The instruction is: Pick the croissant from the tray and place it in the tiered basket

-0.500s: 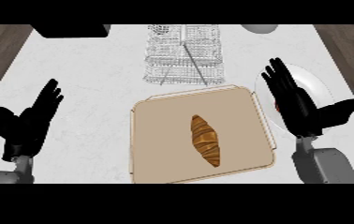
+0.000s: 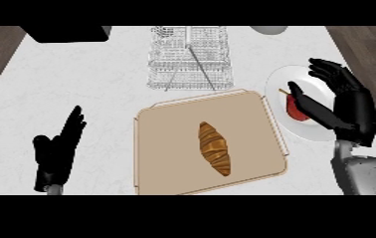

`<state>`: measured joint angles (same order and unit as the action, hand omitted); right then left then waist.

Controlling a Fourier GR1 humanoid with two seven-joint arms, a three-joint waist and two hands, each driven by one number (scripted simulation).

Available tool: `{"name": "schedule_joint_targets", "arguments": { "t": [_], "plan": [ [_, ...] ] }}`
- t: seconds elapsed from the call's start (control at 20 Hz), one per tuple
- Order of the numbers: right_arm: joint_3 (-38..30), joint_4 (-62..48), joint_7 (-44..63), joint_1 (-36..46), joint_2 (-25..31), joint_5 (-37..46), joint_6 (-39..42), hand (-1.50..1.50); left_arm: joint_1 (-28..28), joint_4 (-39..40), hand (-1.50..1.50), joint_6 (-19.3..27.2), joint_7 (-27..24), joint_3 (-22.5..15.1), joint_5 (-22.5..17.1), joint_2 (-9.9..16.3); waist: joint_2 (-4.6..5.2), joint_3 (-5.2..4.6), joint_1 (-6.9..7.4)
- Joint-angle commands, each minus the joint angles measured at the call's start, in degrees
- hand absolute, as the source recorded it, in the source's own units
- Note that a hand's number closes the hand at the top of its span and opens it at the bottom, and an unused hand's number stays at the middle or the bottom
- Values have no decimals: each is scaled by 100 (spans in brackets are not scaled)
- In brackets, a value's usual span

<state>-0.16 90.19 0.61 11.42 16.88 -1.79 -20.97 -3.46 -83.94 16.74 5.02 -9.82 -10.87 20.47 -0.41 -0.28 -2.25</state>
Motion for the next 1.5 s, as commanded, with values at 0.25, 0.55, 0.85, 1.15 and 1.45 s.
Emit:
{"name": "schedule_joint_targets", "arguments": {
  "t": [0.25, 0.55, 0.85, 1.15, 1.45],
  "plan": [
    [619, 2206, -326, -2030, -833, 663, -984, -150, -265, 332, 0, 77, -589, -238, 364, -485, 21, 25, 166],
    [1675, 2592, 2228, -2045, 335, 1977, -111, -150, 18, 478, 0, 161, -418, -264, 363, -587, 25, -18, 157],
    [2452, 3097, 4034, -1934, 1053, 3419, 801, -150, -149, 422, 0, 276, -461, -454, 543, -693, 22, -25, 270],
    [3141, 3429, 6283, -835, 793, 4740, 1971, -150, 212, 682, 0, 142, -487, -345, 491, -723, 49, -14, 318],
    [3945, 2501, 7353, 81, -657, 5904, 2552, -150, -57, 463, 0, 182, -488, -383, 614, -695, 41, 15, 319]
  ]
}}
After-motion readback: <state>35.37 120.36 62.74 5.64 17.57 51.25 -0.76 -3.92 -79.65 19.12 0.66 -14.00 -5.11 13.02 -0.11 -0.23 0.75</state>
